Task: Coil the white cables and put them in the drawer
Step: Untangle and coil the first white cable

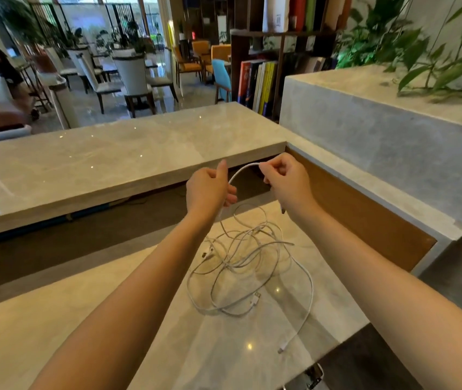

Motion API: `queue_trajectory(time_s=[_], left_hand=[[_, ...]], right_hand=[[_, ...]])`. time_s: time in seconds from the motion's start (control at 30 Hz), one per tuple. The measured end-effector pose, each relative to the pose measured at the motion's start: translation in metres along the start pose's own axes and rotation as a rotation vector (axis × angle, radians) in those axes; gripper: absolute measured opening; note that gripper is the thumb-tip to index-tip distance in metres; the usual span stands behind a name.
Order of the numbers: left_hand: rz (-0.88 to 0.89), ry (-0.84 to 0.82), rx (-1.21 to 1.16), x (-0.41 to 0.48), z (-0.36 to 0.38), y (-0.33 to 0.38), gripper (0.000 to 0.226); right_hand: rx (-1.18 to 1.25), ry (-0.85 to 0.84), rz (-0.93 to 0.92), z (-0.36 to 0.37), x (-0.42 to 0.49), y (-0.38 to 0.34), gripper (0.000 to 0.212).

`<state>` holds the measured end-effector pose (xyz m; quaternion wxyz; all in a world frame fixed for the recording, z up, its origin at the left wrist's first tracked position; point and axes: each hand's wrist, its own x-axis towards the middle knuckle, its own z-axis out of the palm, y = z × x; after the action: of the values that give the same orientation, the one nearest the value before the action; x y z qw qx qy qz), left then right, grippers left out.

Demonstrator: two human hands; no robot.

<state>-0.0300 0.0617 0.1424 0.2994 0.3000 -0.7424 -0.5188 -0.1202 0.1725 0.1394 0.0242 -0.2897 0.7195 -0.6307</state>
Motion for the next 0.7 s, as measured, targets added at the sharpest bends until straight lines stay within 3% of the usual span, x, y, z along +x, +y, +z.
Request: queue_trajectory(time_s=[0.1, 0.23, 0.3, 0.37, 0.43, 0.5, 0.57, 0.7], left_hand=[[-0.096, -0.172, -0.036, 0.004, 0.002, 0.025, 0.041], [-0.162, -0.234, -0.231, 0.011, -0.002, 0.057, 0.018], [-0.139, -0.227, -0.291, 0.013, -0.005, 0.070, 0.013], [-0.083, -0.252, -0.289, 0.011, -0.009, 0.084, 0.013], [0.001, -0.380, -0.268, 0.007, -0.015, 0.096, 0.013], [0.096, -0.565, -0.273, 0.006, -0.022, 0.105, 0.014], [0.150, -0.679, -0.342, 0.008, -0.030, 0.110, 0.021], [0.154, -0.745, -0.512, 0.016, -0.044, 0.105, 0.031]], right_hand=[[-0.028, -0.041, -0.049, -0.003, -0.004, -0.016, 0.012], [-0.085, -0.190, -0.095, -0.012, -0.006, -0.031, 0.009], [-0.110, -0.226, -0.105, -0.019, -0.004, -0.038, 0.012], [-0.182, -0.130, -0.163, -0.027, 0.004, -0.044, 0.016], [-0.230, -0.086, -0.247, -0.034, 0.015, -0.053, 0.032], [-0.257, -0.215, -0.283, -0.035, 0.024, -0.064, 0.040], [-0.153, -0.303, -0.247, -0.033, 0.027, -0.072, 0.028], [0.081, -0.185, -0.121, -0.037, 0.024, -0.067, 0.026]])
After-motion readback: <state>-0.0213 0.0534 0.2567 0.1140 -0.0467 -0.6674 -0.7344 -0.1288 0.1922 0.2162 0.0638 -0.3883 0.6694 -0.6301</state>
